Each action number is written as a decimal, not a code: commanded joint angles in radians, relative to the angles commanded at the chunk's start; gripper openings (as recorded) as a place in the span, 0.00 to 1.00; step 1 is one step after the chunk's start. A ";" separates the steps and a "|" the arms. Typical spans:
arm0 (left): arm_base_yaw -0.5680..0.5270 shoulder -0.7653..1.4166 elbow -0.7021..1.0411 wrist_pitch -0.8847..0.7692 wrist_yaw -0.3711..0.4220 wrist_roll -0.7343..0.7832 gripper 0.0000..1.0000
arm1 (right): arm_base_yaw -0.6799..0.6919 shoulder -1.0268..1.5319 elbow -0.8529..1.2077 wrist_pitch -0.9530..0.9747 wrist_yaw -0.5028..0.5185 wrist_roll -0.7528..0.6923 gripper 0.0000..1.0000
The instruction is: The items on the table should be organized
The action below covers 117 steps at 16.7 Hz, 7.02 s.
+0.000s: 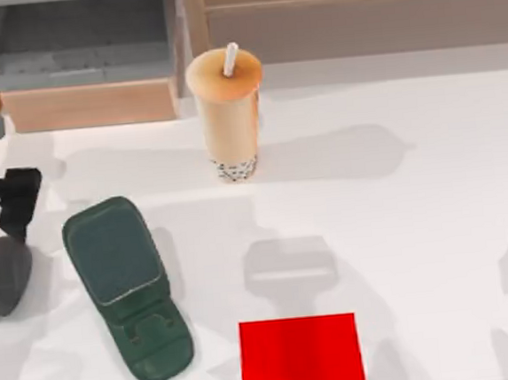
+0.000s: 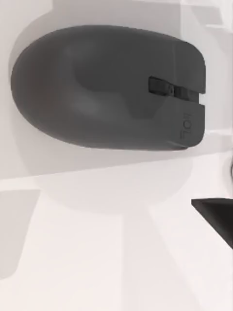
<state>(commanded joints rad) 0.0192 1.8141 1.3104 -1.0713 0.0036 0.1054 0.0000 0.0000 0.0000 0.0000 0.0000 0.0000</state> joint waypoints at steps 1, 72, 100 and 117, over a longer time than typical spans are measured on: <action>0.001 0.006 -0.010 0.013 0.000 0.000 1.00 | 0.000 0.000 0.000 0.000 0.000 0.000 1.00; -0.606 -0.039 0.229 0.157 0.013 1.150 0.00 | 0.000 0.000 0.000 0.000 0.000 0.000 1.00; -1.031 0.153 -0.037 0.182 0.022 2.047 0.00 | 0.000 0.000 0.000 0.000 0.000 0.000 1.00; -1.031 0.153 -0.037 0.182 0.022 2.047 1.00 | 0.000 0.000 0.000 0.000 0.000 0.000 1.00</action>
<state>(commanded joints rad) -1.0121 1.9671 1.2739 -0.8891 0.0254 2.1526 0.0000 0.0000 0.0000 0.0000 0.0000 0.0000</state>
